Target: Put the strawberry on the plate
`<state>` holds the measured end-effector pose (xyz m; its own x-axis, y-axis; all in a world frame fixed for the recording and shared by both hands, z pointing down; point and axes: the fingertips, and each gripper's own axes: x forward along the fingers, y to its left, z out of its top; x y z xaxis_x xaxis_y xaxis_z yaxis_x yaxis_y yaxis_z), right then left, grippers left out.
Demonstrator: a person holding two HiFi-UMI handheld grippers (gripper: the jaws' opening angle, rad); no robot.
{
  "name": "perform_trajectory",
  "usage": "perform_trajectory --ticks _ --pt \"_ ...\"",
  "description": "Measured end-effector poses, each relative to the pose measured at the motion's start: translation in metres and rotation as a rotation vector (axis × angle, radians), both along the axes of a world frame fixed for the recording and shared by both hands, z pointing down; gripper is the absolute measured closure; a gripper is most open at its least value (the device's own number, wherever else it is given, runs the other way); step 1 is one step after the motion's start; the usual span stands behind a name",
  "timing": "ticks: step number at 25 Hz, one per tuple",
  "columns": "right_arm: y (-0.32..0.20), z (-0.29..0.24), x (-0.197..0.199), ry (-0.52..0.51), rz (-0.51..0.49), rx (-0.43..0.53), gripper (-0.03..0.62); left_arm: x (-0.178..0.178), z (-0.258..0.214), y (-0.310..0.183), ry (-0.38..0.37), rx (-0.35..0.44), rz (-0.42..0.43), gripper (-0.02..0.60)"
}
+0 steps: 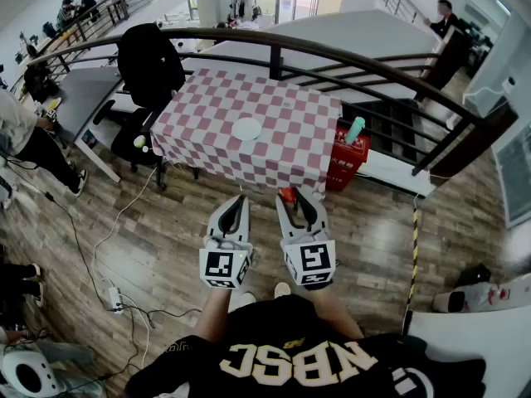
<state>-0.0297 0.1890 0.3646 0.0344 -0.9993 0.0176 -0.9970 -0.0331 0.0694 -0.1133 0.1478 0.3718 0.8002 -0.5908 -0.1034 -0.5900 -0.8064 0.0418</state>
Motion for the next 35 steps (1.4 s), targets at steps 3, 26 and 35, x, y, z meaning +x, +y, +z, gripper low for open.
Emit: perform_trajectory --ticks 3,26,35 --pt "0.000 0.001 0.005 -0.004 0.004 0.002 0.448 0.008 0.005 0.001 -0.002 -0.006 0.010 0.574" --pt "0.003 -0.008 0.085 -0.082 0.000 0.062 0.448 0.085 0.012 0.005 -0.042 0.001 -0.008 0.574" --pt "0.004 0.030 0.126 -0.228 0.080 0.031 0.448 0.107 0.042 0.021 -0.137 -0.042 -0.008 0.574"
